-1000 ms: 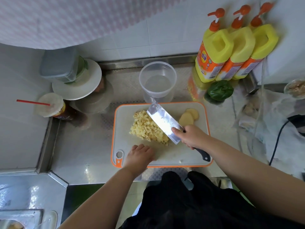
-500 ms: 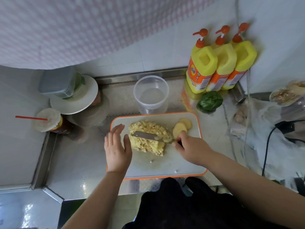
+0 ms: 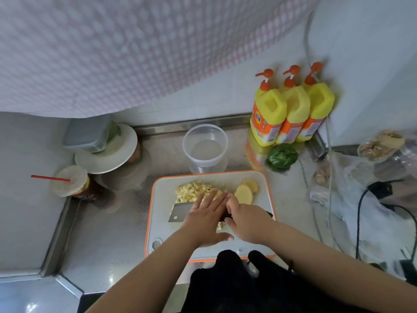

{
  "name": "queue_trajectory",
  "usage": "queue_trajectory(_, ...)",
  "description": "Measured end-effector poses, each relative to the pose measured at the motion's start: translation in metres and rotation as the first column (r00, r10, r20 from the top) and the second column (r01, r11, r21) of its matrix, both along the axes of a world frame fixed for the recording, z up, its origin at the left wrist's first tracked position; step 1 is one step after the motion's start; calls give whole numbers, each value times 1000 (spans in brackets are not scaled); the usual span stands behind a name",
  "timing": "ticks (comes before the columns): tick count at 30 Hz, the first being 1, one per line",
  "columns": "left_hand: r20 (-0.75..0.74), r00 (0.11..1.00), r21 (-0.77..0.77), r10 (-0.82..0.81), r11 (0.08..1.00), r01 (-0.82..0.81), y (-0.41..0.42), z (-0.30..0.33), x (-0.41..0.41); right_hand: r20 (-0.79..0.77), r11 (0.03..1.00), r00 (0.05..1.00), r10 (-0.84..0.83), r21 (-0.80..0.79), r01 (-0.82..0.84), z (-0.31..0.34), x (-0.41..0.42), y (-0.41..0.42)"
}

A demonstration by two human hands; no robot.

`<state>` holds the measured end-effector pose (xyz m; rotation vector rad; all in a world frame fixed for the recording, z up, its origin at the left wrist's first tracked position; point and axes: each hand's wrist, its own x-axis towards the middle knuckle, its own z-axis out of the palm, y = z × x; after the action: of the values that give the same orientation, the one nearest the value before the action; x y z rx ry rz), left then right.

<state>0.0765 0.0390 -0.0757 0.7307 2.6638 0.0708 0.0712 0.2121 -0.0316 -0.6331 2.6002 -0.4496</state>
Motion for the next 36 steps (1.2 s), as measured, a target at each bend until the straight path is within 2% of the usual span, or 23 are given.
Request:
queue_trajectory(8, 9, 1000, -47, 18, 999, -18, -2, 2, -5, -126, 997, 989, 72, 38, -68, 2, 4, 2)
queue_trajectory(14, 9, 997, -48, 72, 996, -72, -3, 6, -12, -194, 999, 980, 41, -8, -44, -1, 4, 13)
queue_trajectory(21, 88, 986, -107, 139, 986, -130, -20, -3, -16, -324, 997, 944, 64, -24, -75, -4, 7, 26)
queue_trajectory(23, 83, 987, -135, 139, 983, -127, -28, -6, -17, -410, 995, 908, 85, -9, -97, -8, 8, 32)
queue_trajectory(25, 71, 986, -143, 151, 980, -140, -35, -8, -17, -411, 994, 906, 103, 59, -86, -3, 10, 36)
queue_trajectory(29, 55, 975, -136, 216, 969, -207, -45, -12, -18, -411, 998, 910, 50, 41, -37, -6, 11, 50)
queue_trajectory(34, 21, 953, -125, 302, 947, -297, -56, -19, -16, -391, 982, 901, -188, -110, 157, -17, 11, 70)
queue_trajectory(36, 1, 937, -51, 351, 935, -350, -57, -19, -16, -365, 964, 894, -259, -153, 217, -17, 12, 73)
